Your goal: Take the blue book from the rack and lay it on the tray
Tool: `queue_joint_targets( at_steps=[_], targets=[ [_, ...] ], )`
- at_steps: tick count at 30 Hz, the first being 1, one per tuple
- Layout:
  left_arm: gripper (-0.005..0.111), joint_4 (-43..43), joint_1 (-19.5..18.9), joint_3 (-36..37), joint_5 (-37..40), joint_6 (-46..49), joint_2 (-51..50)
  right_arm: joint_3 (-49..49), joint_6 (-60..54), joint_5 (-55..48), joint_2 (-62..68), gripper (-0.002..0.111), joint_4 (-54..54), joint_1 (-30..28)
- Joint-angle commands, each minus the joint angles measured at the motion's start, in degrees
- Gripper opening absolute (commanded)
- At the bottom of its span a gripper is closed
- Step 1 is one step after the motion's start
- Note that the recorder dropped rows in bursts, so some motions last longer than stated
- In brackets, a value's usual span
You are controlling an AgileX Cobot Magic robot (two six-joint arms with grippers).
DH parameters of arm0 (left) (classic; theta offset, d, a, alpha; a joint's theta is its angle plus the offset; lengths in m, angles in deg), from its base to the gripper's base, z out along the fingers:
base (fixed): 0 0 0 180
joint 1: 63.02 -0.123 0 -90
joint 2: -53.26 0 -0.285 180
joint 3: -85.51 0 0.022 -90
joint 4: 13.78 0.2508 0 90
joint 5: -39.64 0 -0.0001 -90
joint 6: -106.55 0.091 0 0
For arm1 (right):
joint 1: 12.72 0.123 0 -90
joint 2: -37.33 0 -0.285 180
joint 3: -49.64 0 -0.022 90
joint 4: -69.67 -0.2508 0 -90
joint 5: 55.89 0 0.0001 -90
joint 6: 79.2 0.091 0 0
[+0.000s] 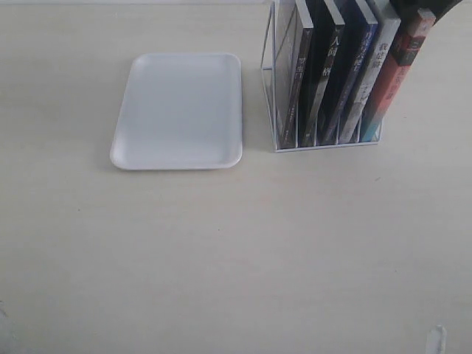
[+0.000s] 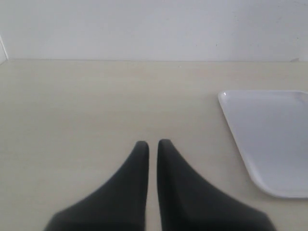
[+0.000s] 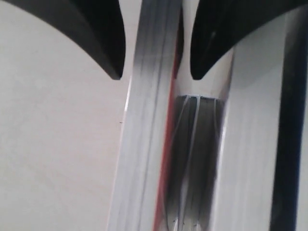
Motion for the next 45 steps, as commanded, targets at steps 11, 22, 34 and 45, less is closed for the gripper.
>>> queue_joint_targets(
  at_steps=[11,22,34,45],
  targets=[
    [0.006,0.1,0.5,0.2,-0.3,0.1,0.1,1.8,0.2,0.0,-1.7,0.000,0.0,-0.2],
    [0.006,0.1,0.5,0.2,-0.3,0.1,0.1,6.6,1.0,0.0,-5.6,0.000,0.0,-0.2],
    [0.006,0.1,0.5,0.2,-0.3,0.1,0.1,6.7,1.1,0.0,-6.2,0.000,0.0,-0.2],
    [0.006,0.1,0.5,0.2,-0.3,0.1,0.1,6.7,1.2,0.0,-6.2,0.000,0.0,-0.2]
  ],
)
